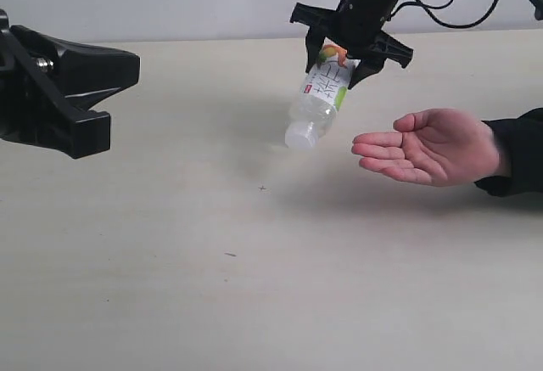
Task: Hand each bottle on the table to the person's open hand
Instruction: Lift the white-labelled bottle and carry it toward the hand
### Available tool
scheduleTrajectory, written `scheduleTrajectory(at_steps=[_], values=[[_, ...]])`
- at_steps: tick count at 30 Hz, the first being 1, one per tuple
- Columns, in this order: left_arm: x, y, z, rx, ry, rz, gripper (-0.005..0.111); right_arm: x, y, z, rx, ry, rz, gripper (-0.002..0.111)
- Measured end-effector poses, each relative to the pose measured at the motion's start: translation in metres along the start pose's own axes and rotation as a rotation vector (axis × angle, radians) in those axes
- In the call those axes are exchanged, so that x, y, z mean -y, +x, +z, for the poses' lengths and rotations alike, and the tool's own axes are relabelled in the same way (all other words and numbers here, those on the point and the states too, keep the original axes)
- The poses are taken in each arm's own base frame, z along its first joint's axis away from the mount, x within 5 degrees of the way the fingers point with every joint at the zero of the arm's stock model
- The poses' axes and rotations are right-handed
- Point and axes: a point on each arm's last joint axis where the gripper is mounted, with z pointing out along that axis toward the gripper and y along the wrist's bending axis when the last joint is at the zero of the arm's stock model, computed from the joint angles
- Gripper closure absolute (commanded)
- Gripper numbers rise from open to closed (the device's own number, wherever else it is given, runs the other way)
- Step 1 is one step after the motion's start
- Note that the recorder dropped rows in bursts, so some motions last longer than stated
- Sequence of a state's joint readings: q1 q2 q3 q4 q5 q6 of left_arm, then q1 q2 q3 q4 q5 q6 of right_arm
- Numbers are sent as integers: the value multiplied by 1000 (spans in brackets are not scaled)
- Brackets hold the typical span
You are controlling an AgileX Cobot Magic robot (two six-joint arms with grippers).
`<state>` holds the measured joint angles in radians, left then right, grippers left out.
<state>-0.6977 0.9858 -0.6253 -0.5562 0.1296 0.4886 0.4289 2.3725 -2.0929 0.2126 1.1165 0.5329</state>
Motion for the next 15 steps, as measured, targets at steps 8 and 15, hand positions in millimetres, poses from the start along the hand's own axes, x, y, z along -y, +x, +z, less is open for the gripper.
scheduleTrajectory(at_steps=[8,15], values=[[0,0,0,0,0,0,106,-17,-8,-37,38,-47,-105,108],[0,0,0,0,0,0,106,-25,-6,-68,84,-94,-218,108]])
